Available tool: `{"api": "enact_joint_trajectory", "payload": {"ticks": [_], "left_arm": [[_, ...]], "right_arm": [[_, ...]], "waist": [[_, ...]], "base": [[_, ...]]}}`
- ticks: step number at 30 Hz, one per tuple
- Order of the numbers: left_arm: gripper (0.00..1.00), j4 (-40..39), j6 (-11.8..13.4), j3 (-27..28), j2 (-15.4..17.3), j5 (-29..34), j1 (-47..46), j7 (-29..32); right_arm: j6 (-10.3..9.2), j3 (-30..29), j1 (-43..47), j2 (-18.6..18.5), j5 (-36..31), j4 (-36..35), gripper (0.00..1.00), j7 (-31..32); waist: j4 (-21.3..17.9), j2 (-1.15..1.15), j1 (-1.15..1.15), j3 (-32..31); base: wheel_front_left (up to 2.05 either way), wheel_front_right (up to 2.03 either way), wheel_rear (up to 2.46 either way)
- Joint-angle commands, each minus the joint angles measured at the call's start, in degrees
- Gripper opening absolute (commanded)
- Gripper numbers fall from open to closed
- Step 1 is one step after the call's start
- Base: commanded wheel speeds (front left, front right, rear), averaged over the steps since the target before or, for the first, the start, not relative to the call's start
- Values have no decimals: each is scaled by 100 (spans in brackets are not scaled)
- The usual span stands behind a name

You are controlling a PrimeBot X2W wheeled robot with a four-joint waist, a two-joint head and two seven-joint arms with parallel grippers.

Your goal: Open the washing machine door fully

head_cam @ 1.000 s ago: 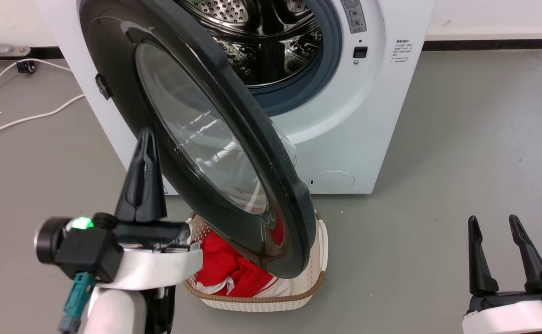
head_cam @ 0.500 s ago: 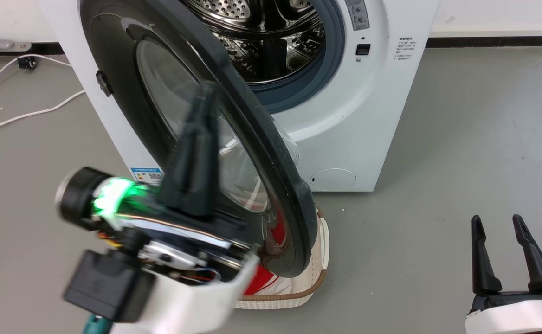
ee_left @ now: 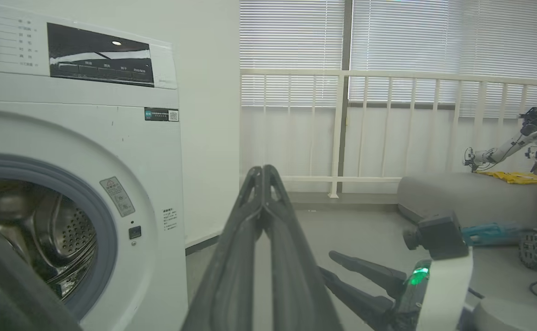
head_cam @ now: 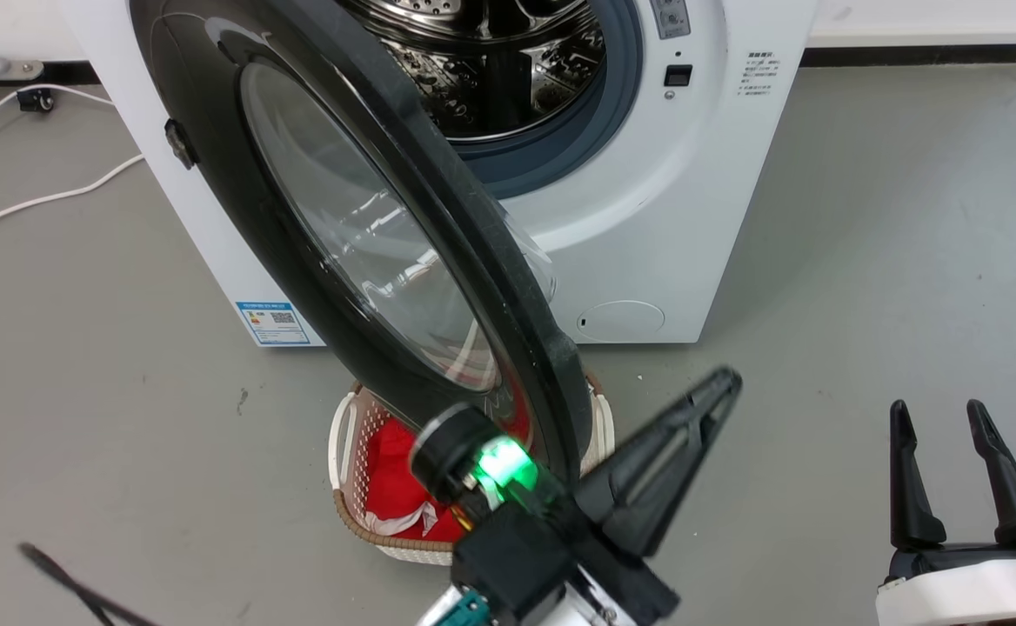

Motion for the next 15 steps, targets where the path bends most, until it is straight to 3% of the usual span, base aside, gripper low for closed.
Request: {"api": "enact_joint_trajectory", "payload": {"ticks": [1,8,15], "left_arm": [[0,86,-27,-72,44,-50,146,60],[0,477,96,-173,192,-138,572,193],[0,1031,159,-107,202,-165,409,170]], "right_arm": [[-4,-6,-82,18,12,-19,100,-17],[-4,44,-151,18,60,30,100,-25],[-4,96,-253,18,99,126,100,-49]], "waist": [[4,0,0,30],[6,0,0,174],[-37,0,0,264]], "base": [[0,0,0],[0,0,0],[0,0,0]]}}
